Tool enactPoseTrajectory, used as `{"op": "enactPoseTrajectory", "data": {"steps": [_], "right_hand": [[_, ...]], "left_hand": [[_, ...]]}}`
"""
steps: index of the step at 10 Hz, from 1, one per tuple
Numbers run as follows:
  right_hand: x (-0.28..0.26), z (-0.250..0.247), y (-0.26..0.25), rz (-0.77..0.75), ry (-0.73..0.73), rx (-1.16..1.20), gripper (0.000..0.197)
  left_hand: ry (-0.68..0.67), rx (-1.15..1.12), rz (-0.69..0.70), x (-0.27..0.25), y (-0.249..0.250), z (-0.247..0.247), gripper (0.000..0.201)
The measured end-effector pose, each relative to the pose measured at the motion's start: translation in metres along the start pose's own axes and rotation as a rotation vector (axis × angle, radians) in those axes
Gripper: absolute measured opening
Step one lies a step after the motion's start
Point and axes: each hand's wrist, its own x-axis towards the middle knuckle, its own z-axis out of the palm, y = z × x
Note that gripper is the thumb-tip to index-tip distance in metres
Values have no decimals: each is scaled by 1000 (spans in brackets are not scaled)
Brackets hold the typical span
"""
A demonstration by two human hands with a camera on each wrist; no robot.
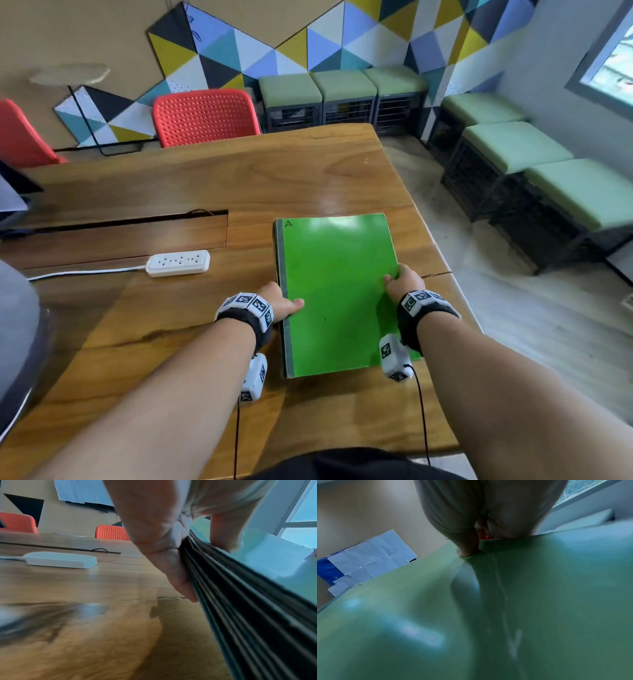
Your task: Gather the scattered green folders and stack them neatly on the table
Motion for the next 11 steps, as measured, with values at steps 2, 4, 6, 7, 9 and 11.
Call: {"op": "enactPoseTrajectory", "data": {"steps": [2,4,6,7,9,11], "right_hand": [[47,-19,37,16,-6,-9,34],[82,-31,56,34,-19,-28,37],[102,-30,64,38,-98,-97,39],[103,-27,64,39,-153,-161,38],[98,-20,55,73,-174,-131,42],[91,-20,42,1,-102,-206,66]], "left_hand": [[-29,17,-41,23,51,26,83],[-37,62,-63,42,86,38,77],[-25,155,-79,57,97,50,72],[-21,212,-83,57,101,53,64],[-31,255,-71,53,107,50,58],[-19,123,-81,42,111,30,61]]}}
